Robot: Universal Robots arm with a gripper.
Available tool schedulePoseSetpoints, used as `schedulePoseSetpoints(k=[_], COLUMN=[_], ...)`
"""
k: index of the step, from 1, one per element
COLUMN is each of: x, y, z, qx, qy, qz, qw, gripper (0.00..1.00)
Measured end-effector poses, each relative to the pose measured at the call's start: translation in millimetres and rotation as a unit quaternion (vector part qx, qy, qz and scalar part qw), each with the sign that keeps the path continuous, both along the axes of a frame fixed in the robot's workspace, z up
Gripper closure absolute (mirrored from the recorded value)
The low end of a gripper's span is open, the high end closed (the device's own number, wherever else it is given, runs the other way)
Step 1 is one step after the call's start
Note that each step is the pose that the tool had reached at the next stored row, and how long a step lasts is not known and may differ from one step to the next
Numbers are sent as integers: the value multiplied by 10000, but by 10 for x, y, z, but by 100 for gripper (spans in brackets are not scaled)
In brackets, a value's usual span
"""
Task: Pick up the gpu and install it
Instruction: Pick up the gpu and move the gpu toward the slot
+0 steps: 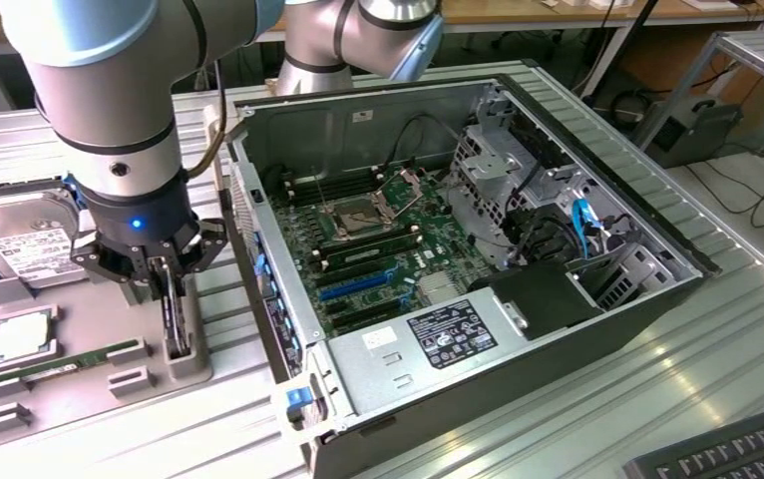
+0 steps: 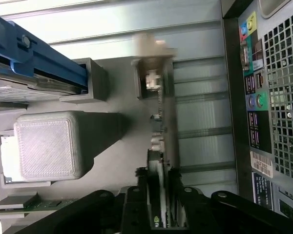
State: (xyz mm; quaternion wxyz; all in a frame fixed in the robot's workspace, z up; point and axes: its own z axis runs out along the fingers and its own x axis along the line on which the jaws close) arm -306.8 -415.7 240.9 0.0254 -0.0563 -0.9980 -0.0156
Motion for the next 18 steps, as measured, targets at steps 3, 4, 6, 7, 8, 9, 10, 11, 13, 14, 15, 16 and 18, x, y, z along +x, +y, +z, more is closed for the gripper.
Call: schedulePoseSetpoints(k=[3,4,6,7,8,9,10,11,13,14,15,16,18], x=[0,0,0,0,0,0,0,0,0,0,0,0,0], y=[0,0,0,0,0,0,0,0,0,0,0,0,0], z=[0,0,-1,-1,-1,-1,-1,-1,-1,-1,0,-1,-1], qx=[0,0,0,0,0,1,1,1,0,0,0,0,0], qy=[0,-1,-1,0,-1,-1,-1,-1,-1,-1,0,-1,-1], qz=[0,-1,10,28,65,118,229,305,334,333,334,334,334], qw=[10000,10000,10000,10000,10000,9999,9997,9995,9994,9994,9994,9994,9994], gripper=[73,73,73,73,73,73,73,73,73,73,73,73,74])
